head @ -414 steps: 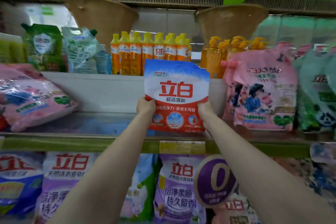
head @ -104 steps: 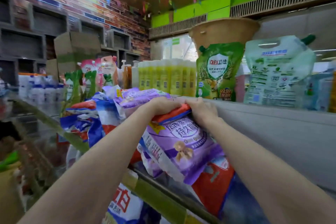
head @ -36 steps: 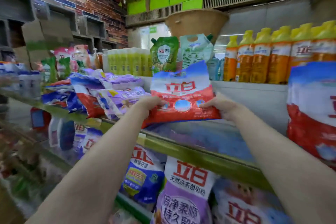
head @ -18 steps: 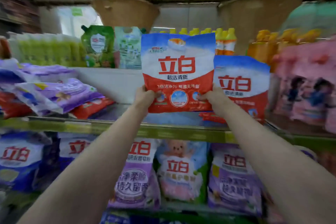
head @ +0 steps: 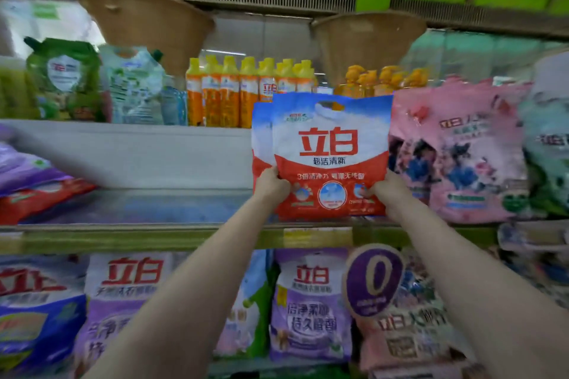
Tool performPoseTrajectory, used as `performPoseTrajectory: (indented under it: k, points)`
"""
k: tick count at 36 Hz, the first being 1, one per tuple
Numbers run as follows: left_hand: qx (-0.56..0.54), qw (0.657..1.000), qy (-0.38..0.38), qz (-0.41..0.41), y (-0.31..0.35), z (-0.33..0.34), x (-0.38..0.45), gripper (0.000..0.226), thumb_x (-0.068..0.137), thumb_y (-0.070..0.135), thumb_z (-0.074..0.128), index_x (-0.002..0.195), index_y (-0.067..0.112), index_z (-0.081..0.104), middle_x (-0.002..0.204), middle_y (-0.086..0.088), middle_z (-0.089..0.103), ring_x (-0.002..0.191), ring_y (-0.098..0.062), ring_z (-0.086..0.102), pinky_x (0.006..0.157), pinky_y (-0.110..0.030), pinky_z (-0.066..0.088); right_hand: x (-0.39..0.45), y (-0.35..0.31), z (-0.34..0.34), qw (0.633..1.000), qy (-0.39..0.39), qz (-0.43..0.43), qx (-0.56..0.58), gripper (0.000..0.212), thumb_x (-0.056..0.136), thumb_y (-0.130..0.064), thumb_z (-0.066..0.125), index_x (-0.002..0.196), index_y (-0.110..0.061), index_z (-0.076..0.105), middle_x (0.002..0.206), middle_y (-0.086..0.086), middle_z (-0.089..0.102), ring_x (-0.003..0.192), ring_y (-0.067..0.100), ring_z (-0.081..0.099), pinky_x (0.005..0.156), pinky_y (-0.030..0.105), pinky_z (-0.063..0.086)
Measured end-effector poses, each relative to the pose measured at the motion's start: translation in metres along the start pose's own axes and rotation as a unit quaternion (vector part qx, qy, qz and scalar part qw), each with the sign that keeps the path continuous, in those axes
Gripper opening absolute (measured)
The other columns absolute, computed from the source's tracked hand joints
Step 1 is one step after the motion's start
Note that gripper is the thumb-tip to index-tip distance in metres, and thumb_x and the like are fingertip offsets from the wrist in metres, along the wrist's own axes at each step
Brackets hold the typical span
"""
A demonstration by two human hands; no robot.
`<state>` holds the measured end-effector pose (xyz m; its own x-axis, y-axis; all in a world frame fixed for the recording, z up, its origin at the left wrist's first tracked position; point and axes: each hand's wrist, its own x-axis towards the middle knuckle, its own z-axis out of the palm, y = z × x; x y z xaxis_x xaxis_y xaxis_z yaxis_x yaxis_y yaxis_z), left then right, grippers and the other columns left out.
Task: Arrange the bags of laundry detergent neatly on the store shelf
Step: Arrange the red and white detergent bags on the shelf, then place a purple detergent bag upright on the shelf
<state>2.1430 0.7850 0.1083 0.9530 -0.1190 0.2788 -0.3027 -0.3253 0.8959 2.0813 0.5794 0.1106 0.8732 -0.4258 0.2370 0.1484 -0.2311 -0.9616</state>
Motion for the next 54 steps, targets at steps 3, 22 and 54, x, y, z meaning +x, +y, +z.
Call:
performPoseTrajectory:
  k: [3,22,54]
  points:
    - [0.075,0.997,-0.007,-0.010,0.000,0.019,0.002,0.046,0.082,0.022,0.071,0.124,0.006,0.058,0.127,-0.013,0.061,0.117,-0.030,0.056,0.097,-0.034,0.045,0.016,0.022,-0.018,0.996,-0.020,0.013,-0.087,0.060,0.079,0.006,0.068,0.133,-0.009,0.046,0.125,0.012,0.061,0.111,0.032,0.059,0.097,0.053,0.047]
    - [0.364,0.928,0.073,-0.021,0.020,0.038,-0.016,0.044,0.087,0.045,0.062,0.113,0.010,0.058,0.112,-0.010,0.065,0.099,-0.028,0.063,0.085,-0.041,0.054,0.009,0.013,-0.024,0.914,-0.001,-0.009,-0.405,0.050,0.094,-0.021,0.055,0.136,-0.004,0.033,0.126,0.015,0.057,0.110,0.030,0.060,0.084,0.037,0.050]
    - [0.551,0.815,0.149,-0.100,0.010,-0.105,-0.109,0.037,0.089,0.026,0.054,0.121,0.008,0.051,0.127,-0.015,0.056,0.117,-0.032,0.054,0.091,-0.037,0.045,-0.058,-0.041,0.126,0.738,-0.227,-0.373,-0.514,0.051,0.090,-0.032,0.056,0.133,-0.012,0.038,0.136,0.012,0.043,0.129,0.030,0.040,0.101,0.047,0.037]
